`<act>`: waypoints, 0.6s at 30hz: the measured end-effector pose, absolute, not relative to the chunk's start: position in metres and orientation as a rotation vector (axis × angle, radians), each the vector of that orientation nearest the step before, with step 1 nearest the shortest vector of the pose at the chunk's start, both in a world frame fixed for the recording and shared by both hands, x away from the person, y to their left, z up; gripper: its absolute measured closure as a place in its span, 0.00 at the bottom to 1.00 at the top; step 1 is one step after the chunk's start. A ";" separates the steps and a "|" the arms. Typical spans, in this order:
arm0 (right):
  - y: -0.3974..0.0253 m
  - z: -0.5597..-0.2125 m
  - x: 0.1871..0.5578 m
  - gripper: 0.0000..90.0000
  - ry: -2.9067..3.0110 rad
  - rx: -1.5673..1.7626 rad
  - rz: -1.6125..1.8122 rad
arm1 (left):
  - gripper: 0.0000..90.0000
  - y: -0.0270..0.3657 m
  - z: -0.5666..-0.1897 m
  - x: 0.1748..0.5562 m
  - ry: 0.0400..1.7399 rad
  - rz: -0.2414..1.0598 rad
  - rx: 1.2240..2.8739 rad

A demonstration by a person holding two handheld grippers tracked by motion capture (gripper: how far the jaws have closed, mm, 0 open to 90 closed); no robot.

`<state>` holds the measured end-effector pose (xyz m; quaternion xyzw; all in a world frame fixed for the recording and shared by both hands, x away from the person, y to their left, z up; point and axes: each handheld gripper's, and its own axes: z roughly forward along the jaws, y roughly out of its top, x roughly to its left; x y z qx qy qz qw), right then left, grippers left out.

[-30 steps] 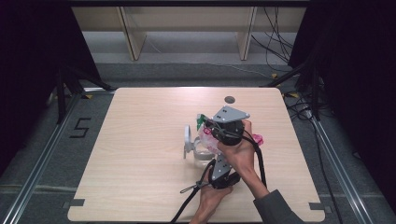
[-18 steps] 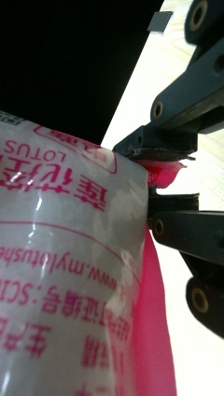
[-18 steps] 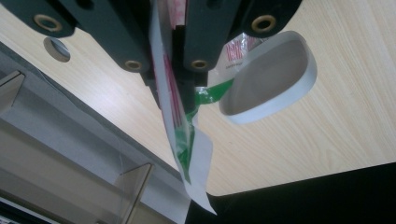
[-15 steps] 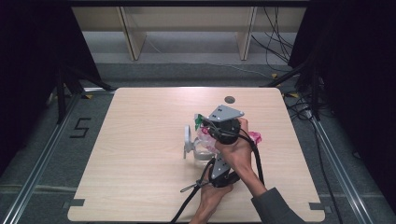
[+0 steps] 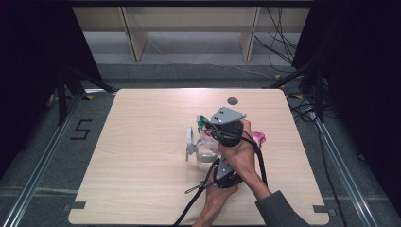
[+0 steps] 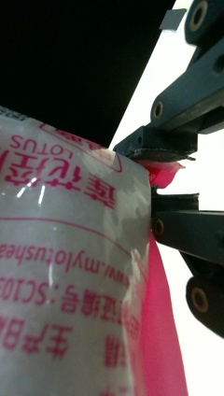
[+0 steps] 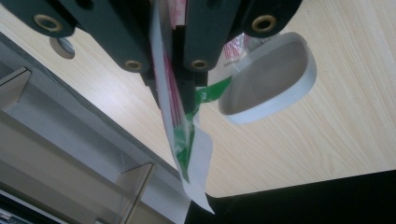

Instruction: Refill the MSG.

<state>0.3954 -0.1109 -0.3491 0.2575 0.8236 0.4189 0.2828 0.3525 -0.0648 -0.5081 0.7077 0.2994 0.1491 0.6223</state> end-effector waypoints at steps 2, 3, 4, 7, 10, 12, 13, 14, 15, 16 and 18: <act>-0.110 -0.350 0.395 1.00 2.201 0.672 1.116 | 0.83 -0.065 -0.509 0.353 0.689 0.341 1.620; -0.109 -0.350 0.395 1.00 2.208 0.668 1.108 | 0.83 -0.065 -0.509 0.354 0.689 0.339 1.619; -0.108 -0.350 0.396 1.00 2.210 0.666 1.104 | 0.83 -0.065 -0.509 0.354 0.689 0.342 1.619; -0.107 -0.351 0.395 1.00 2.209 0.665 1.108 | 0.83 -0.069 -0.510 0.355 0.724 0.344 1.555; -0.106 -0.351 0.395 1.00 2.210 0.666 1.104 | 0.83 -0.066 -0.509 0.355 0.692 0.346 1.604; -0.106 -0.351 0.395 1.00 2.209 0.666 1.106 | 0.83 -0.070 -0.510 0.354 0.730 0.328 1.541; -0.106 -0.351 0.395 1.00 2.208 0.666 1.107 | 0.83 -0.071 -0.510 0.354 0.737 0.326 1.526; -0.106 -0.351 0.395 1.00 2.208 0.671 1.109 | 0.83 -0.068 -0.510 0.354 0.717 0.345 1.570; -0.107 -0.351 0.395 1.00 2.210 0.667 1.113 | 0.83 -0.069 -0.510 0.354 0.723 0.335 1.548; -0.107 -0.350 0.395 1.00 2.225 0.669 1.119 | 0.83 -0.070 -0.510 0.354 0.731 0.334 1.534; -0.107 -0.350 0.394 1.00 2.224 0.673 1.130 | 0.83 -0.070 -0.509 0.355 0.725 0.343 1.543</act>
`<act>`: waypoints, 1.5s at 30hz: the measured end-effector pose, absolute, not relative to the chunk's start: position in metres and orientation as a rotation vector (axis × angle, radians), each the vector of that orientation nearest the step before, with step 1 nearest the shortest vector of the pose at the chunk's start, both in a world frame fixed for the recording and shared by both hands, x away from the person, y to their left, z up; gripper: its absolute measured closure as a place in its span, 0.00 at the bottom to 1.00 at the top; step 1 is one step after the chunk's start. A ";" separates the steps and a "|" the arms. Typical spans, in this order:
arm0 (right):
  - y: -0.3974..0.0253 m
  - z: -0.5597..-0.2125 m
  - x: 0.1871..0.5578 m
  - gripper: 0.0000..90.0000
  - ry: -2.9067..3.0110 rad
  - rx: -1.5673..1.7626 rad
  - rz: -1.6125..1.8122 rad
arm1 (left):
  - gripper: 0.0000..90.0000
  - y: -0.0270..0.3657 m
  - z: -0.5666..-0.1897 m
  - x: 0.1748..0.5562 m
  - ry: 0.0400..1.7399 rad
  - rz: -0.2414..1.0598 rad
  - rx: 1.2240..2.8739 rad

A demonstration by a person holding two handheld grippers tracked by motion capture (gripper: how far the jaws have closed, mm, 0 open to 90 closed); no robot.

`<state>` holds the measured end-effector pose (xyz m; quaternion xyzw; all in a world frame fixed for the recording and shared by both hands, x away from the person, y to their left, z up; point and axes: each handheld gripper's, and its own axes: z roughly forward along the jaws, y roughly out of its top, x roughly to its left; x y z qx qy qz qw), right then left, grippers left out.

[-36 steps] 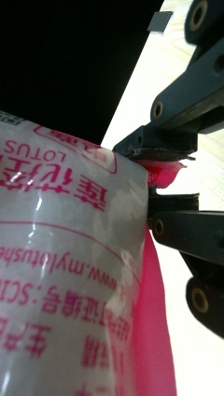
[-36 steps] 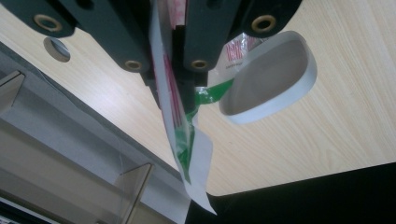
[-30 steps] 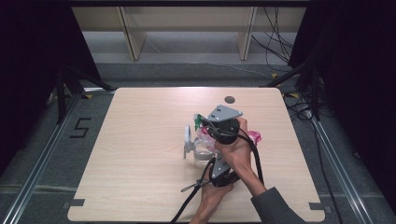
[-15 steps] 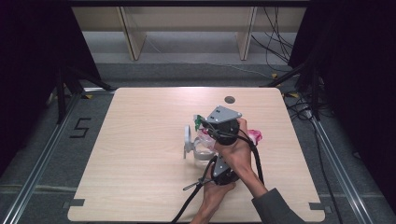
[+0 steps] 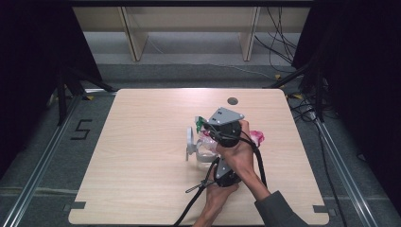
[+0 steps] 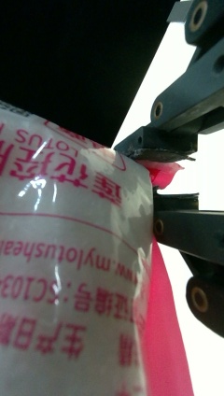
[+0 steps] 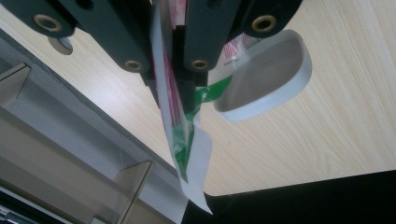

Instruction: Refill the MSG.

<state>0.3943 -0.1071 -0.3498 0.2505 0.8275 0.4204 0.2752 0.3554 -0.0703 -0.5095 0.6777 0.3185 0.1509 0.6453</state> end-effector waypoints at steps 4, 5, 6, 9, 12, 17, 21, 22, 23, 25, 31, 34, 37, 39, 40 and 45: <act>-0.108 -0.350 0.395 1.00 2.209 0.683 1.131 | 0.83 -0.070 -0.510 0.356 0.725 0.347 1.552; -0.108 -0.350 0.395 1.00 2.209 0.683 1.132 | 0.83 -0.069 -0.510 0.356 0.717 0.363 1.571; -0.108 -0.350 0.395 1.00 2.218 0.670 1.128 | 0.83 -0.070 -0.509 0.355 0.721 0.347 1.555; -0.108 -0.349 0.396 1.00 2.204 0.634 1.111 | 0.83 -0.070 -0.510 0.355 0.718 0.344 1.559; -0.107 -0.351 0.394 1.00 2.208 0.667 1.125 | 0.83 -0.073 -0.510 0.356 0.728 0.338 1.532; -0.105 -0.352 0.395 1.00 2.213 0.659 1.104 | 0.83 -0.072 -0.509 0.356 0.723 0.340 1.554; -0.107 -0.351 0.395 1.00 2.217 0.653 1.112 | 0.83 -0.071 -0.510 0.356 0.713 0.354 1.571; -0.107 -0.351 0.395 1.00 2.215 0.657 1.114 | 0.83 -0.070 -0.510 0.357 0.711 0.366 1.585; -0.107 -0.351 0.395 1.00 2.228 0.661 1.118 | 0.83 -0.071 -0.510 0.357 0.710 0.356 1.576; -0.107 -0.351 0.395 1.00 2.215 0.655 1.112 | 0.83 -0.072 -0.509 0.356 0.720 0.340 1.557; -0.107 -0.352 0.396 1.00 2.217 0.663 1.116 | 0.83 -0.072 -0.510 0.358 0.716 0.355 1.561; -0.104 -0.354 0.396 1.00 2.229 0.658 1.089 | 0.83 -0.073 -0.510 0.357 0.729 0.345 1.553; -0.105 -0.353 0.395 1.00 2.222 0.656 1.108 | 0.83 -0.073 -0.510 0.357 0.732 0.345 1.540; -0.104 -0.354 0.395 1.00 2.222 0.651 1.098 | 0.83 -0.072 -0.510 0.356 0.722 0.346 1.558; -0.104 -0.353 0.395 1.00 2.221 0.652 1.101 | 0.83 -0.072 -0.510 0.357 0.723 0.349 1.559; -0.105 -0.354 0.395 1.00 2.220 0.662 1.108 | 0.83 -0.072 -0.510 0.357 0.727 0.341 1.558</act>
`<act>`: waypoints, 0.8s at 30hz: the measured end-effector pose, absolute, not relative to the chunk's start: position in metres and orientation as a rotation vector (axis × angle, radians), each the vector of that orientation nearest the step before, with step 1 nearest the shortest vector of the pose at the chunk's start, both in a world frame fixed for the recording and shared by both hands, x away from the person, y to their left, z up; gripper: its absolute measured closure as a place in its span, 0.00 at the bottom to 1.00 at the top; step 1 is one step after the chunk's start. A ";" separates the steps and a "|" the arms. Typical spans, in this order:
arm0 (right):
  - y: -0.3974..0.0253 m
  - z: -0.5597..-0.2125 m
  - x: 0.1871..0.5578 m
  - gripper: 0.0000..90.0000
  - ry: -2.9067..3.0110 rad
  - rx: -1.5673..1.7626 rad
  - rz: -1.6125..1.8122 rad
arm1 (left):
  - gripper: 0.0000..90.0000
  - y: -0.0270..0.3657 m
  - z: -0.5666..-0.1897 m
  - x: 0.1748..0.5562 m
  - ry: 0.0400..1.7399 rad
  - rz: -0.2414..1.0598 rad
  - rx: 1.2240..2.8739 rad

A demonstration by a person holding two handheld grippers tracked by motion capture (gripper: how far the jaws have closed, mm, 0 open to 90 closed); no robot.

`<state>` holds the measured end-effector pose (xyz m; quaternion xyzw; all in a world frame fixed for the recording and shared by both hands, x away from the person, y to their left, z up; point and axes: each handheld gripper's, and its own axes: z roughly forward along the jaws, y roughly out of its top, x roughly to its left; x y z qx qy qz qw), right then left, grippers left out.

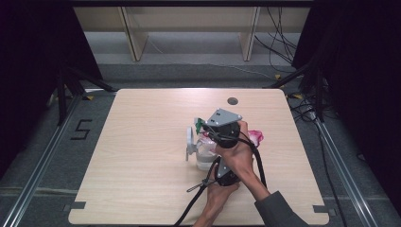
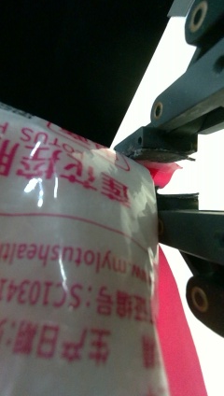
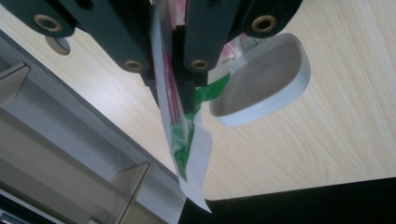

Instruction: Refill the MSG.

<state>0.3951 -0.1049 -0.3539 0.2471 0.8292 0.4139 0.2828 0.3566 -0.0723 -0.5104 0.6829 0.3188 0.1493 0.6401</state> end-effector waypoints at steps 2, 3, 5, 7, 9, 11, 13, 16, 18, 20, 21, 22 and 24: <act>-0.106 -0.354 0.395 1.00 2.213 0.662 1.117 | 0.83 -0.072 -0.510 0.357 0.727 0.349 1.549; -0.106 -0.353 0.395 1.00 2.214 0.662 1.122 | 0.83 -0.073 -0.510 0.357 0.730 0.347 1.540; -0.106 -0.353 0.395 1.00 2.217 0.665 1.114 | 0.83 -0.072 -0.510 0.356 0.722 0.339 1.556; -0.107 -0.353 0.395 1.00 2.215 0.663 1.116 | 0.83 -0.072 -0.510 0.356 0.723 0.344 1.559; -0.107 -0.353 0.394 1.00 2.208 0.662 1.120 | 0.83 -0.074 -0.510 0.358 0.701 0.319 1.553; -0.106 -0.354 0.395 1.00 2.221 0.652 1.105 | 0.83 -0.073 -0.510 0.356 0.723 0.337 1.555; -0.106 -0.354 0.395 1.00 2.214 0.652 1.109 | 0.83 -0.073 -0.510 0.357 0.725 0.338 1.550; -0.106 -0.354 0.395 1.00 2.213 0.650 1.112 | 0.83 -0.074 -0.511 0.357 0.735 0.333 1.540; -0.105 -0.355 0.395 1.00 2.224 0.649 1.095 | 0.83 -0.073 -0.510 0.357 0.726 0.335 1.549; -0.105 -0.354 0.395 1.00 2.217 0.653 1.111 | 0.83 -0.074 -0.510 0.357 0.734 0.345 1.534; -0.105 -0.354 0.394 1.00 2.227 0.653 1.116 | 0.83 -0.074 -0.510 0.359 0.706 0.322 1.539; -0.104 -0.355 0.394 1.00 2.217 0.643 1.108 | 0.83 -0.073 -0.511 0.359 0.694 0.319 1.574; -0.103 -0.355 0.394 1.00 2.223 0.663 1.097 | 0.83 -0.076 -0.511 0.356 0.715 0.269 1.551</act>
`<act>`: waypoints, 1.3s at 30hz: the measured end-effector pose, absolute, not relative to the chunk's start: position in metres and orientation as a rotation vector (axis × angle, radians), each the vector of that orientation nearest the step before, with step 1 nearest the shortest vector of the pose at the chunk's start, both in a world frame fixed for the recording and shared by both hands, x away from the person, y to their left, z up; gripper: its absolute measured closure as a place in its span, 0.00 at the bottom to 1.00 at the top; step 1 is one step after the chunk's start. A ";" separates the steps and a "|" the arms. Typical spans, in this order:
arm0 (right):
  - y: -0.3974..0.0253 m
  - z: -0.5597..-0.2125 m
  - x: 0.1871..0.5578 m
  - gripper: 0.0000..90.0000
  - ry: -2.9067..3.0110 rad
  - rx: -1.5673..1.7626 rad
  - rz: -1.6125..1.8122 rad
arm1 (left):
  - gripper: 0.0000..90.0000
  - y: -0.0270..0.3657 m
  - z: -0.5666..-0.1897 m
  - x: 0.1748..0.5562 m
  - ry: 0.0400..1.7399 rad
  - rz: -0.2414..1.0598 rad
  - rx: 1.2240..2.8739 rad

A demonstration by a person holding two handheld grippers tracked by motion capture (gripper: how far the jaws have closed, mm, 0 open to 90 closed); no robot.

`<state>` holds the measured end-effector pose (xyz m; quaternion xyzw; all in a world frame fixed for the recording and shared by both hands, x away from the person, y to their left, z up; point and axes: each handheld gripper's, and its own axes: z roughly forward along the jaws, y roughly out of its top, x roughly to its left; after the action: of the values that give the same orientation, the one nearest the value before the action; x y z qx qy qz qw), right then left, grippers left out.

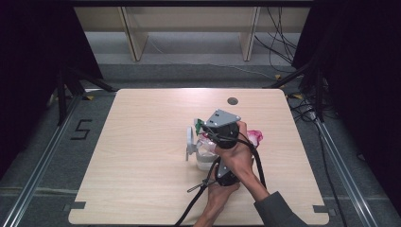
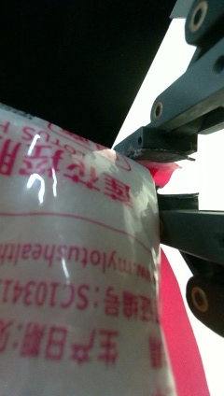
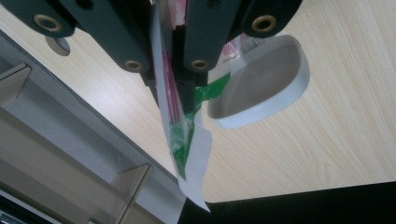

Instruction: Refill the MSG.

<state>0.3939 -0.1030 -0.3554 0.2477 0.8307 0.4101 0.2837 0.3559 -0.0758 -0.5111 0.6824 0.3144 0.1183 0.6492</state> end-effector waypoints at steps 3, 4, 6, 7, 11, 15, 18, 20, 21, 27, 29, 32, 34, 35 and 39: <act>-0.104 -0.355 0.395 1.00 2.218 0.645 1.109 | 0.83 -0.076 -0.511 0.356 0.724 0.262 1.543; -0.103 -0.355 0.394 1.00 2.222 0.660 1.101 | 0.83 -0.076 -0.511 0.356 0.724 0.262 1.543; -0.102 -0.356 0.395 1.00 2.228 0.655 1.090 | 0.83 -0.076 -0.512 0.356 0.714 0.267 1.549; -0.102 -0.356 0.395 1.00 2.227 0.662 1.090 | 0.83 -0.075 -0.511 0.357 0.710 0.265 1.564; -0.100 -0.356 0.395 1.00 2.232 0.668 1.089 | 0.83 -0.076 -0.511 0.357 0.723 0.269 1.537; -0.101 -0.356 0.397 1.00 2.233 0.653 1.091 | 0.83 -0.072 -0.511 0.361 0.708 0.333 1.568; -0.098 -0.357 0.397 1.00 2.242 0.636 1.067 | 0.83 -0.073 -0.509 0.360 0.716 0.333 1.548; -0.099 -0.356 0.396 1.00 2.236 0.653 1.078 | 0.83 -0.072 -0.509 0.360 0.703 0.321 1.561; -0.099 -0.356 0.397 1.00 2.235 0.650 1.082 | 0.83 -0.072 -0.509 0.359 0.747 0.350 1.542; -0.098 -0.357 0.396 1.00 2.232 0.665 1.090 | 0.83 -0.072 -0.510 0.360 0.726 0.340 1.547; -0.099 -0.357 0.396 1.00 2.235 0.646 1.084 | 0.83 -0.073 -0.510 0.360 0.725 0.341 1.535; -0.100 -0.356 0.396 1.00 2.233 0.660 1.098 | 0.83 -0.076 -0.510 0.358 0.727 0.276 1.532; -0.101 -0.356 0.397 1.00 2.229 0.647 1.099 | 0.83 -0.075 -0.510 0.358 0.722 0.275 1.538; -0.101 -0.356 0.397 1.00 2.231 0.646 1.099 | 0.83 -0.076 -0.510 0.358 0.724 0.274 1.533; -0.101 -0.355 0.396 1.00 2.236 0.660 1.097 | 0.83 -0.076 -0.510 0.358 0.725 0.277 1.532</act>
<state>0.3956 -0.1013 -0.3549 0.2461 0.8334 0.4090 0.2786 0.3575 -0.0759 -0.5102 0.6753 0.3194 0.1220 0.6536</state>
